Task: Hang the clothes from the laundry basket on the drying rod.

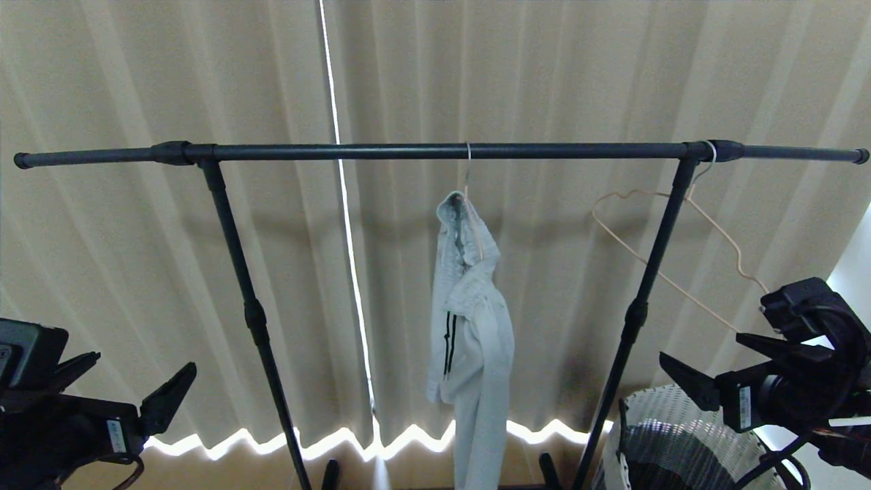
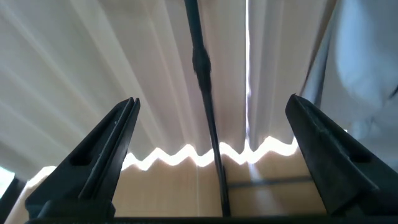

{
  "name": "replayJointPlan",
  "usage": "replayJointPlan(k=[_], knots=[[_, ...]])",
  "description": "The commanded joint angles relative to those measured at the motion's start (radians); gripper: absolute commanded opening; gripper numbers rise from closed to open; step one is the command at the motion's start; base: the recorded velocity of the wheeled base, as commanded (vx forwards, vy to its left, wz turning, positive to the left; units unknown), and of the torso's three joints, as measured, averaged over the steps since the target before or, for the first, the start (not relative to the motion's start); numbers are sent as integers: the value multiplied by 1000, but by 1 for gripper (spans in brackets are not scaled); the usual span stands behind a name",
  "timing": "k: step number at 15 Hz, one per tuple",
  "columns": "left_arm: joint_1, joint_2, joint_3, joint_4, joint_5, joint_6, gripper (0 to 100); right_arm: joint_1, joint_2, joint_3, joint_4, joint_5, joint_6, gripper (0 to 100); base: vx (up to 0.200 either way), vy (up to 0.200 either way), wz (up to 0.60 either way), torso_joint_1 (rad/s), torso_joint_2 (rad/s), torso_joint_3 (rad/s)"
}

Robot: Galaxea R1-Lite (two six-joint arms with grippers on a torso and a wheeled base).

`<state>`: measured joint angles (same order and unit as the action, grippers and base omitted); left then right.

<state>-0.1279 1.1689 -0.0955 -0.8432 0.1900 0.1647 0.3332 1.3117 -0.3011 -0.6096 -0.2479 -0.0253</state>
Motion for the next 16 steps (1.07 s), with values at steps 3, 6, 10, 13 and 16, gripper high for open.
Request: replayJointPlan(k=[3,6,10,13,16], knots=[[19,34,3,0,0,1,100,-63,64,53,-39,-2,-87,100,-133,0,0,6,2,3],[20,20,19,0,0,9,100,-66,92,53,-39,-2,-94,100,-200,0,0,9,1,1],[20,-51,36,3,0,39,100,-88,89,54,-39,-2,-96,100,-200,0,0,0,1,5],[17,-43,43,3,0,42,100,-89,87,63,-39,-2,-96,100,-200,0,0,-1,-2,1],[10,-43,43,3,0,42,100,-88,84,74,-39,-2,-105,100,0,0,0,0,0,0]])
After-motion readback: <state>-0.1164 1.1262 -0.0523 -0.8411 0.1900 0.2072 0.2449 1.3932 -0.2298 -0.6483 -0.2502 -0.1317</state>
